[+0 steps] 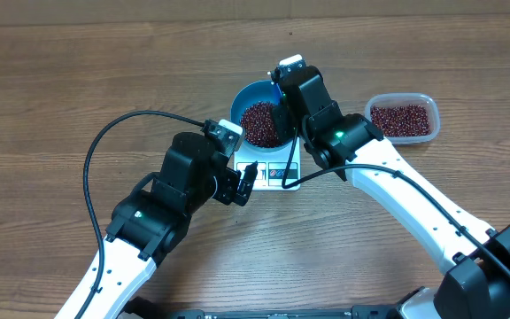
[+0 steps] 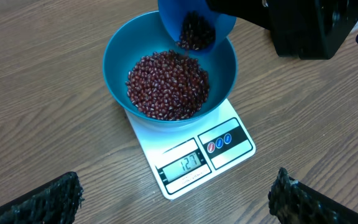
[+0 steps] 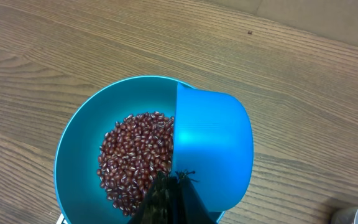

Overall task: Scoop item into bowl and weigh 150g on scale
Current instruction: 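Tip the blue cup to pour beans into the teal bowl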

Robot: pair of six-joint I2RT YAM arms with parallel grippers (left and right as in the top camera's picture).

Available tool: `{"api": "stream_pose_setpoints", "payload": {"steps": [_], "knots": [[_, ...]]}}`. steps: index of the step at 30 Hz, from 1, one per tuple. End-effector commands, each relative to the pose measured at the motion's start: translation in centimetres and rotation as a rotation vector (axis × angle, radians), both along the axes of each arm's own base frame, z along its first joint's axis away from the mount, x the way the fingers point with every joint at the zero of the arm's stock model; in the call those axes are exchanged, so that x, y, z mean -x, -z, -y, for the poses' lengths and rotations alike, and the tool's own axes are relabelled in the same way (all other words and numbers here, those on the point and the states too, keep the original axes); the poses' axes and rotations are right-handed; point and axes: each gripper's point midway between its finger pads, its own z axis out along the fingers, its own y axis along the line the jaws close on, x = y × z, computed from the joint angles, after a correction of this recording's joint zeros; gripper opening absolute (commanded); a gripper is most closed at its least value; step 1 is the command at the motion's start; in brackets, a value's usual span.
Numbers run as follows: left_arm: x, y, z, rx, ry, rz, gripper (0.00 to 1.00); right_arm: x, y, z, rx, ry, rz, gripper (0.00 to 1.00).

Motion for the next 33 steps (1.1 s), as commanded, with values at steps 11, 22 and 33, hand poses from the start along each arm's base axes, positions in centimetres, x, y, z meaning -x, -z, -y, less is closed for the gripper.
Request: {"api": "stream_pose_setpoints", "payload": {"steps": [11,22,33], "knots": [[0.1,0.5,0.0,0.0,-0.005,-0.014,1.0,0.3,-1.6,-0.1,0.001,-0.026,0.038,0.04],[0.1,0.5,0.0,0.0,-0.005,-0.014,1.0,1.2,-0.8,-0.3,0.06,-0.112,0.009,0.04],[0.1,0.5,0.0,0.0,-0.005,-0.014,1.0,1.2,-0.8,-0.3,0.06,-0.112,0.009,0.04]]}}
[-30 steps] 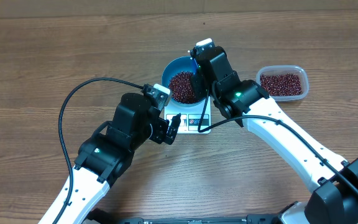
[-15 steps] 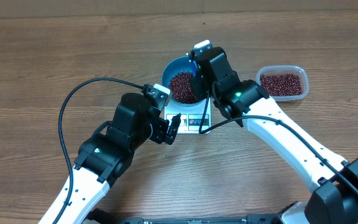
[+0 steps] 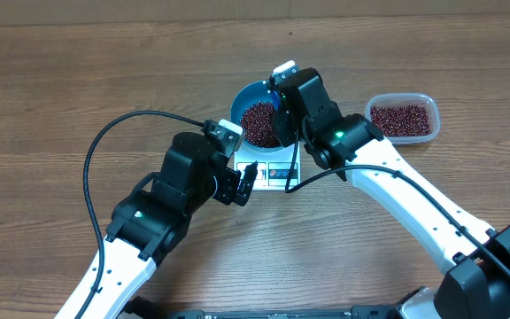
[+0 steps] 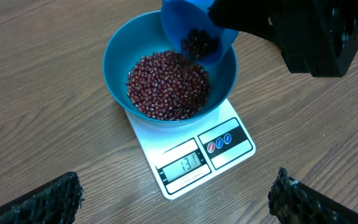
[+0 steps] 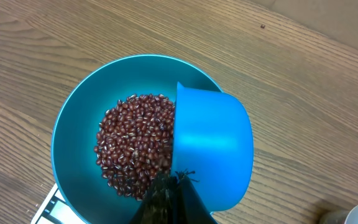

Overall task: Scoop item into bowl and weigh 150g on scale
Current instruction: 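Tip the blue cup to pour beans into the teal bowl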

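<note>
A blue bowl [image 4: 123,43] of red beans [image 4: 166,87] stands on a white scale [image 4: 194,158] whose display reads 131. My right gripper [image 5: 178,186] is shut on a blue scoop [image 5: 213,149], tilted over the bowl's right side with beans [image 4: 199,43] spilling from it. In the overhead view the scoop is hidden under the right gripper [image 3: 282,111] above the bowl [image 3: 248,96]. My left gripper [image 4: 176,193] stands open and empty, near the scale's front edge.
A clear plastic tub of red beans [image 3: 402,119] sits to the right of the scale on the wooden table [image 3: 60,89]. A black cable [image 3: 104,146] loops over the left arm.
The scoop tipped further and sits lower over the bowl, with beans falling in. The scale reading rose from 127 to 131. The left arm has not moved.
</note>
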Robot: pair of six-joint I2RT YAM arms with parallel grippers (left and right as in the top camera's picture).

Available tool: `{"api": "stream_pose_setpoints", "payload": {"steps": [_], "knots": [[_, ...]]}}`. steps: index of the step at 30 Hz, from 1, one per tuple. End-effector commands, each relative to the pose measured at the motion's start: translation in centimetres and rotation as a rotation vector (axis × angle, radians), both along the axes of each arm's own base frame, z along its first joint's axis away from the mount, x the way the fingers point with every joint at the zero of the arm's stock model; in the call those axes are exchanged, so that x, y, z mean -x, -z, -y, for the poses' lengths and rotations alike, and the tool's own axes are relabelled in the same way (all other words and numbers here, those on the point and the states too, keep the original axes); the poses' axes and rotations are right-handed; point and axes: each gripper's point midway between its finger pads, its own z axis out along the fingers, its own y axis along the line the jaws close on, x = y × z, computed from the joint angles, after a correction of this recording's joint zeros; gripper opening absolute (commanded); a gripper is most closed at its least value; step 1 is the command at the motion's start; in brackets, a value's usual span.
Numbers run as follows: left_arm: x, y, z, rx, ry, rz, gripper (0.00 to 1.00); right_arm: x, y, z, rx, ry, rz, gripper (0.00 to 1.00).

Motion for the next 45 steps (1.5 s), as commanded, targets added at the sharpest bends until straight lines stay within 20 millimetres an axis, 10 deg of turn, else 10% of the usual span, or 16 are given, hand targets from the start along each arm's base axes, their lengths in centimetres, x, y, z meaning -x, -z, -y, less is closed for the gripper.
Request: {"api": "stream_pose_setpoints", "payload": {"steps": [1,45], "knots": [[0.09,0.51,-0.03,0.0,-0.006,-0.014,0.99,0.31,-1.67,-0.25,-0.02,-0.016,0.034,0.04],[0.09,0.51,-0.03,0.0,-0.006,-0.014,1.0,-0.24,-2.62,-1.24,0.054,-0.165,0.118,0.04]]}}
